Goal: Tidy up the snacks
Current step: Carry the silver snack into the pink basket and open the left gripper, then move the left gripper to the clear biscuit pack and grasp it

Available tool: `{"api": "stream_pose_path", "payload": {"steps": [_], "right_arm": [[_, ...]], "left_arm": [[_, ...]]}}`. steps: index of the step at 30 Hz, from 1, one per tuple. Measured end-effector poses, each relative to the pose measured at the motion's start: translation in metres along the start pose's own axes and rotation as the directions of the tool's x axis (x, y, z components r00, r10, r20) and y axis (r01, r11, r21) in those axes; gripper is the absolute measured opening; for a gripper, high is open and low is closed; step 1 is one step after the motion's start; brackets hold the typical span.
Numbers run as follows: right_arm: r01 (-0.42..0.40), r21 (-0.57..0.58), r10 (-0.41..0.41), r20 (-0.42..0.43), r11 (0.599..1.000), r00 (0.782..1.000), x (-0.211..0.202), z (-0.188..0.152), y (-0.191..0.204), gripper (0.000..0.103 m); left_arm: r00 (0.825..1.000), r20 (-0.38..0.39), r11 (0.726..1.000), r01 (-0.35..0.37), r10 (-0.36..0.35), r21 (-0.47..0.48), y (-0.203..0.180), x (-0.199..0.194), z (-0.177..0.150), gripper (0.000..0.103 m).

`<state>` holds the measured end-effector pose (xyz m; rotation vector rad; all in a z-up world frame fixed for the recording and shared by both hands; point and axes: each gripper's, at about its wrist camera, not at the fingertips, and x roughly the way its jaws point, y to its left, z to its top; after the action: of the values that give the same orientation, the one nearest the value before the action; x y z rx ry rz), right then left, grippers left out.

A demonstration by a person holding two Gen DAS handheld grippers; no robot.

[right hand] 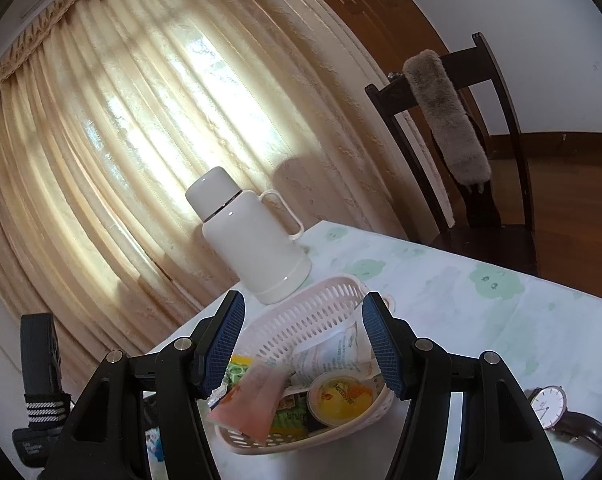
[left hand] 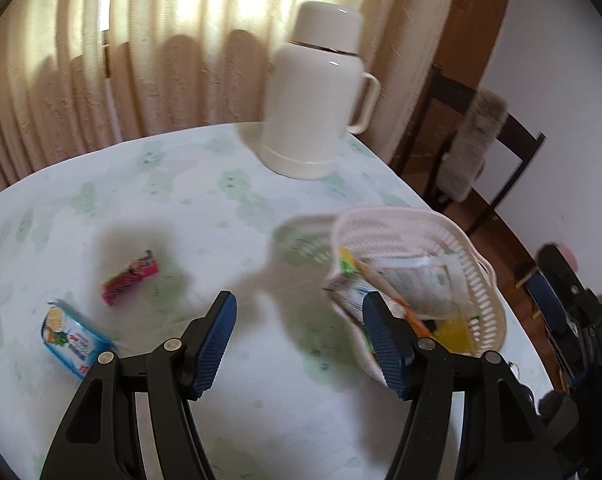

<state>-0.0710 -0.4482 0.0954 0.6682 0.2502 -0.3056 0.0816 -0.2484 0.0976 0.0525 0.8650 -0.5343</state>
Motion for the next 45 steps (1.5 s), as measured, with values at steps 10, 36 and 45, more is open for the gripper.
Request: {"api": "stream_pose_path", "payload": {"steps": [10,36,45], "right_arm": [[-0.019,0.009,0.019,-0.010,1.000,1.000,0.004,-0.001,-0.001,0.062],[-0.030,0.024,0.030,0.005,0.999,1.000,-0.001,-0.002,-0.004,0.062],[-0.081,-0.045,0.081,-0.010,0.996,0.997,0.001,-0.006,0.010,0.062]], "left_arm": [[0.969,0.084,0.962,-0.240,0.230,0.132,-0.027,0.027,-0.004,0.059],[0.996,0.030,0.963,-0.088,0.083,0.256,-0.077,0.025,-0.020,0.063],[0.992,0.035,0.985,-0.127,0.123,0.114,-0.016,-0.005,-0.015,0.066]]}}
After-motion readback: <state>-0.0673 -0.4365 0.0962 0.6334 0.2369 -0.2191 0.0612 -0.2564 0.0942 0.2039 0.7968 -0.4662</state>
